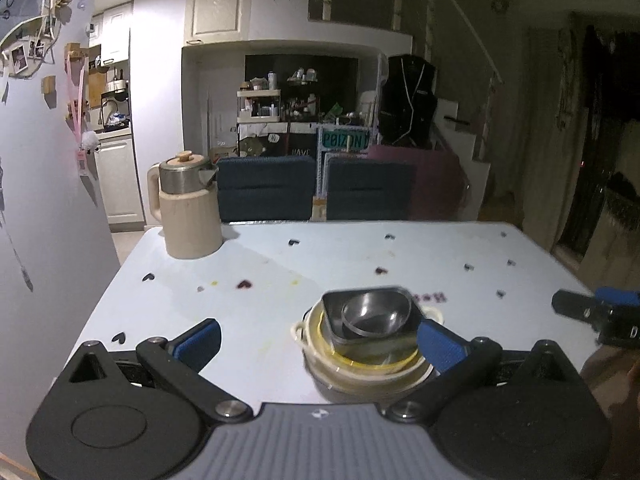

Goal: Organize plates and bowls

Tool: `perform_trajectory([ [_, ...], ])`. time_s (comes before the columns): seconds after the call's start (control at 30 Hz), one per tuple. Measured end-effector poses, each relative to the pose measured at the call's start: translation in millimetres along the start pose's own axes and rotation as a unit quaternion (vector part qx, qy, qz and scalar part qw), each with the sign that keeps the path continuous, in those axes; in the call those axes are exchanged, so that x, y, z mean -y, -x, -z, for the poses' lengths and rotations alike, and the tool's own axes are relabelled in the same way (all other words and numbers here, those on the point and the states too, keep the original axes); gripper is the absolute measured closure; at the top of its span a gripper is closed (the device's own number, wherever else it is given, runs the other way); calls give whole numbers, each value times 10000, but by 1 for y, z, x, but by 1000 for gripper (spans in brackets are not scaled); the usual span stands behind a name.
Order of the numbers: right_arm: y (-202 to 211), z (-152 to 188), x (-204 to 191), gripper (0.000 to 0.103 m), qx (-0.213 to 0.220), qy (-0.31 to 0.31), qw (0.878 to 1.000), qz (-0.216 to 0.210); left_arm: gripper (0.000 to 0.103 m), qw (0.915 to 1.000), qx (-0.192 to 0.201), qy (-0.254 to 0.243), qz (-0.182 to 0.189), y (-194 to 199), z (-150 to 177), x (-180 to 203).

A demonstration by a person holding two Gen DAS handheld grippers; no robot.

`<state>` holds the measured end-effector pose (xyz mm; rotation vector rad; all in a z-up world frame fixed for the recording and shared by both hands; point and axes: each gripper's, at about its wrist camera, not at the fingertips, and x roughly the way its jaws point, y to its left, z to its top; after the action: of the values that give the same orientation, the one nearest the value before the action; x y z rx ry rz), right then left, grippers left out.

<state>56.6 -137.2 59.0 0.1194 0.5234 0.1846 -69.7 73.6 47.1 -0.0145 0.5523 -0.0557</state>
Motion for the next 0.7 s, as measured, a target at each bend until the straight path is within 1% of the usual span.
perform_trajectory([
  [0.13,5,15,-1,0,-13,161,9999,58,0,10000,-59,-23,-13,-1,11,3],
  [0.33,8,28,-2,0,57,226,9995,192,0,9998,-7,-199,-99,1,23,11],
  [0.47,9,34,-4,0,36,274,9995,171,0,9997,-24,-232,-82,0,29,15],
  [0.7,13,42,-3,0,-58,358,9993,78,0,9994,-13,-303,-163,-1,37,16],
])
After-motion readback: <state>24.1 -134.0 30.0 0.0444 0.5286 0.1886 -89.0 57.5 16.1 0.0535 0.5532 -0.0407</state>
